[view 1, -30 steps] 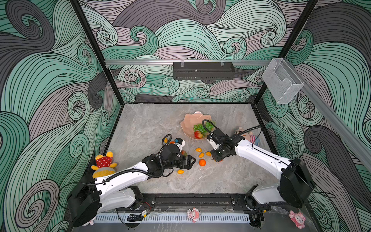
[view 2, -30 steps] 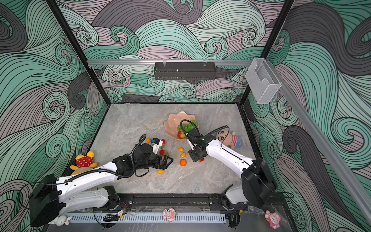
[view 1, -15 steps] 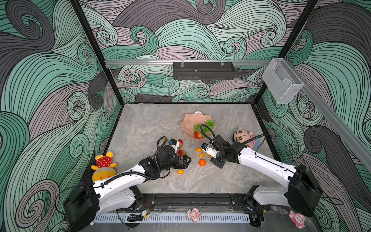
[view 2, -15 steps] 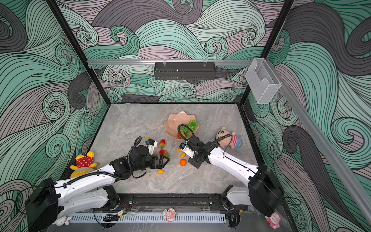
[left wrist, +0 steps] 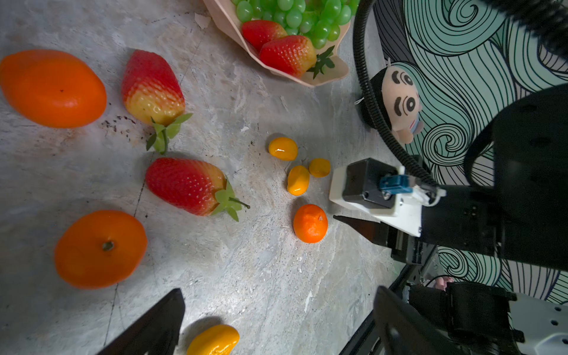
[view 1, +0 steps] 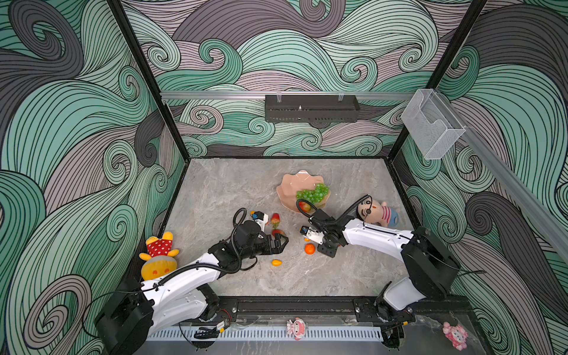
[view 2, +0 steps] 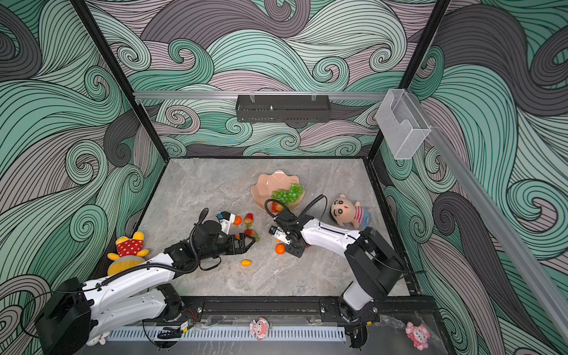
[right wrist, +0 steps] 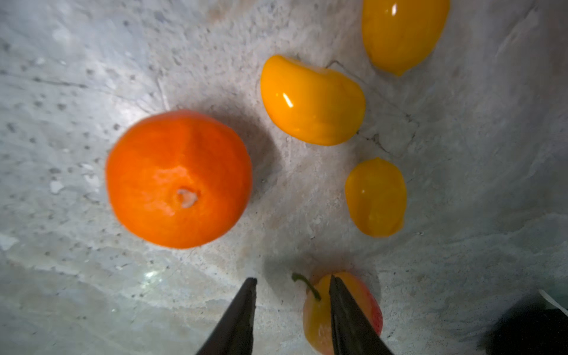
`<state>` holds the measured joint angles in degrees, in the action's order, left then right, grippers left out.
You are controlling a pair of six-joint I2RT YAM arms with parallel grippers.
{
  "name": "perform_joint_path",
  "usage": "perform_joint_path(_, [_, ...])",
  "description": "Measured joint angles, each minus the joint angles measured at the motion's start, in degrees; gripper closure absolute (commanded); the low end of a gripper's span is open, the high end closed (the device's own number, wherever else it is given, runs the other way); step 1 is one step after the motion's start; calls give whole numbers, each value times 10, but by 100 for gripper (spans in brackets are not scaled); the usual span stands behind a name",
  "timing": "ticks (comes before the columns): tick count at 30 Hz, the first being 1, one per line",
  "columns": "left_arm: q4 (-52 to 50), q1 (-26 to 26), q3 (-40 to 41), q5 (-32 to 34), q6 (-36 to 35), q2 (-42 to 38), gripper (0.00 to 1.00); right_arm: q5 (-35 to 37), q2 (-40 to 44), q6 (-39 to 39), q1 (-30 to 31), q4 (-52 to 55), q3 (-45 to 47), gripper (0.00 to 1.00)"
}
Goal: Arrange fruit in a fruit bowl
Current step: Pick up the fruit from the center of the table.
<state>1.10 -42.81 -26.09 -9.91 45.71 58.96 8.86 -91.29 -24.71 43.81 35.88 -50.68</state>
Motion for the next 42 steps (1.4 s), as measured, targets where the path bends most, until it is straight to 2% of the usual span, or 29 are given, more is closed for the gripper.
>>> perform_joint_path(13, [-7,0,-4,-22,-1,5,1,37,-33,-6,0,-41,-3,83])
perform_joint_path(27, [-14,0,-13,-37,-3,14,1,42,-31,1,0,-38,-3,98])
perform_joint_path(35, [-30,0,-56,-41,-29,47,1,39,27,25,0,-29,1,100])
perform_joint_path(42, [-90,0,-134,-29,-80,61,1,23,126,87,0,-8,3,100])
